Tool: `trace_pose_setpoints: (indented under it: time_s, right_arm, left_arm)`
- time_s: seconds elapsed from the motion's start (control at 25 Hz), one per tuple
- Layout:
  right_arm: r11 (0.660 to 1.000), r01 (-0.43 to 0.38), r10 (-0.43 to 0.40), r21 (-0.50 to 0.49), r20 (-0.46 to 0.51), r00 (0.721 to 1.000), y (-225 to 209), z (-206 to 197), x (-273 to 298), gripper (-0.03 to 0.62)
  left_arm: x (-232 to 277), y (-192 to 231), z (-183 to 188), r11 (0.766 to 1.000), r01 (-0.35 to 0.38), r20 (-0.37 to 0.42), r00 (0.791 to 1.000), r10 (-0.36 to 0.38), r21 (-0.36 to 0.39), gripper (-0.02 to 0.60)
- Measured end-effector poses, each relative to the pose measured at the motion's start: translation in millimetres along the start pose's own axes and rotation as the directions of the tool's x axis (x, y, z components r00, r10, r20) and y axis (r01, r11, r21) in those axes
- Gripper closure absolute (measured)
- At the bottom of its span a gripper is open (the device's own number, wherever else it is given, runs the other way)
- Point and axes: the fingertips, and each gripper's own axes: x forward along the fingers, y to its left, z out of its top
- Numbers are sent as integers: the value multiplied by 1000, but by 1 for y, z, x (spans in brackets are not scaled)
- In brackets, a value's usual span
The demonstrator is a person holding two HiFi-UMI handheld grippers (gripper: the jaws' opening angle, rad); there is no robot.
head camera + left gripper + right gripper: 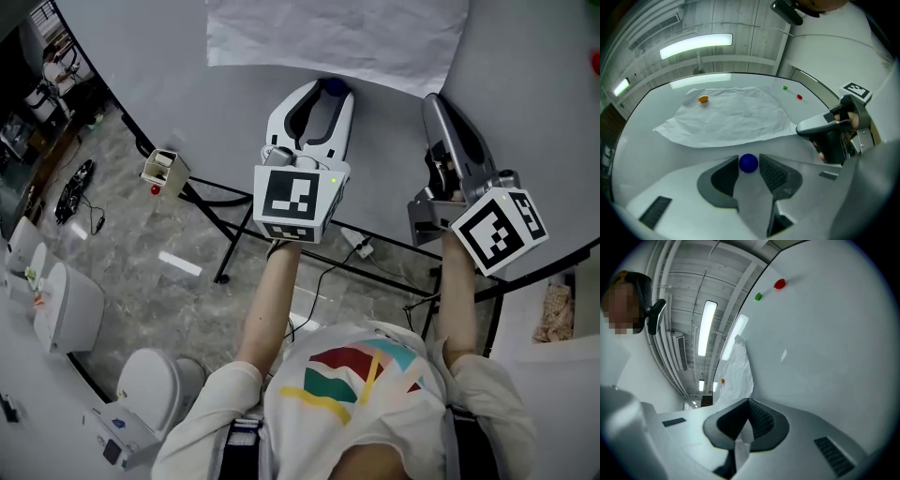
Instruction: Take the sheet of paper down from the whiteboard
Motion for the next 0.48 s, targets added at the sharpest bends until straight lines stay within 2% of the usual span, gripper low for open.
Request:
trace_pose_setpoints:
  time_s: [0.16, 0.24, 0.32, 0.36, 0.4, 0.48]
  right_arm:
    - [1000, 9, -9, -3, -4, 1000, -2, -3, -3, 582]
    - [1000, 11, -11, -5, -6, 1000, -2, -3, -2, 582]
    - [1000, 9, -9, -1, -9, 1000, -4, -3, -1, 582]
    - [1000, 10, -10, 2, -11, 1000, -5, -4, 0, 582]
    - [1000, 10, -10, 5, -11, 1000, -5, -3, 0, 582]
    - [1000, 13, -13, 1, -10, 1000, -6, -2, -1, 582]
  left_arm:
    - [-9, -2, 3, 1000, 10, -4, 1000, -11, -24, 389]
    - [-18, -1, 14, 995, 37, 17, 999, -36, -94, 387]
    - [-29, 3, 34, 979, 81, 53, 996, -72, -186, 386]
    - [-33, 7, 47, 974, 93, 75, 994, -79, -207, 386]
    - [-36, 12, 62, 975, 91, 97, 993, -72, -202, 385]
    - [-38, 29, 94, 988, 57, 142, 989, -37, -142, 386]
